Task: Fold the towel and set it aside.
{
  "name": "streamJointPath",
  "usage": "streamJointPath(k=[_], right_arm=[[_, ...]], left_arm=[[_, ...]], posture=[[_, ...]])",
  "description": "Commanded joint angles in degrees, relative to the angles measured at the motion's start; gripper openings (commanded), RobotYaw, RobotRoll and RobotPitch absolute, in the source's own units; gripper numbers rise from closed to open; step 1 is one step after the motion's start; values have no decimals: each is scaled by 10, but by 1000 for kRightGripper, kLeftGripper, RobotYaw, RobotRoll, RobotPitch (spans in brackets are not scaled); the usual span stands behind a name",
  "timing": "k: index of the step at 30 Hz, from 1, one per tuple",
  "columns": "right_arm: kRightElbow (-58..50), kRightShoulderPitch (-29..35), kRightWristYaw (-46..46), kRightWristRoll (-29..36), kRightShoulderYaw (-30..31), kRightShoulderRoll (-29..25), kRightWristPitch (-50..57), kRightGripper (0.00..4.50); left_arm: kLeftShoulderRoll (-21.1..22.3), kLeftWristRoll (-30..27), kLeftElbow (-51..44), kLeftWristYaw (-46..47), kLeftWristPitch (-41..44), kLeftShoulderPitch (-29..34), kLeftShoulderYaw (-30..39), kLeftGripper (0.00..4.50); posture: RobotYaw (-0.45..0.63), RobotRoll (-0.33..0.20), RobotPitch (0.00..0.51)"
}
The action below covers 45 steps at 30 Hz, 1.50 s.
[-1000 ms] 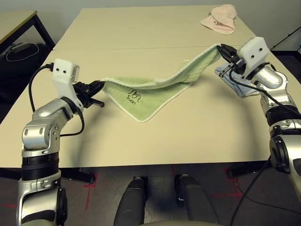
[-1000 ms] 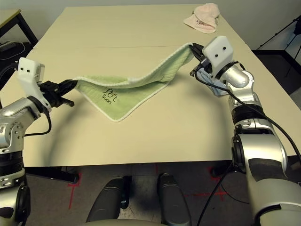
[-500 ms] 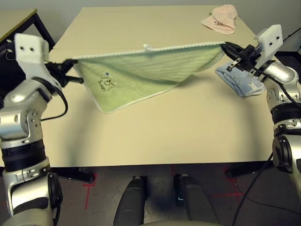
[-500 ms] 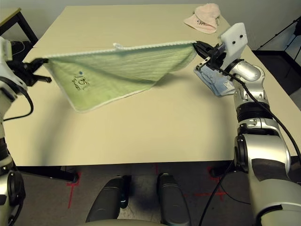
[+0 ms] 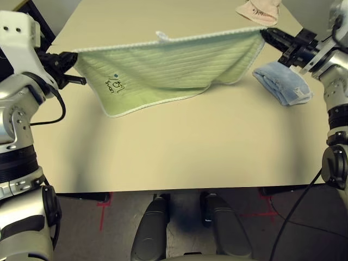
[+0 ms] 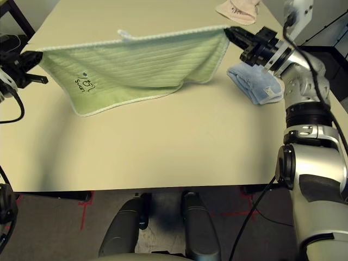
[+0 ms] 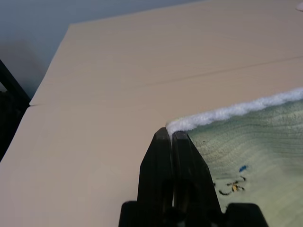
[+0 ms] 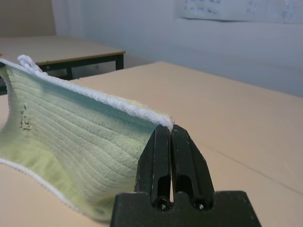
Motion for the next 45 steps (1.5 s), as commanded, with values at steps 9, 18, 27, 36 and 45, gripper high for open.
streamJointPath(k=[9, 18, 27, 36, 45], right_arm=[[178, -84, -143, -79, -9, 25, -121, 0], [239, -151, -286, -117, -15, 45, -211, 0], [252, -199, -350, -154, -22, 27, -282, 0], [236, -99, -249, -168, -1, 36, -297, 0], [152, 58, -21, -120, 5, 22, -227, 0]], left_arm=[[20, 96, 314, 7, -206, -169, -82, 7], [-5, 159, 584, 83, -416, -342, -113, 7], [-10, 185, 665, 69, -489, -422, -119, 7], [22, 164, 592, -64, -417, -270, -111, 7], [33, 55, 43, -98, -122, 178, 14, 7]], posture=[[32, 0, 332], [37, 0, 325], [35, 0, 327], [26, 0, 331], [21, 0, 337]])
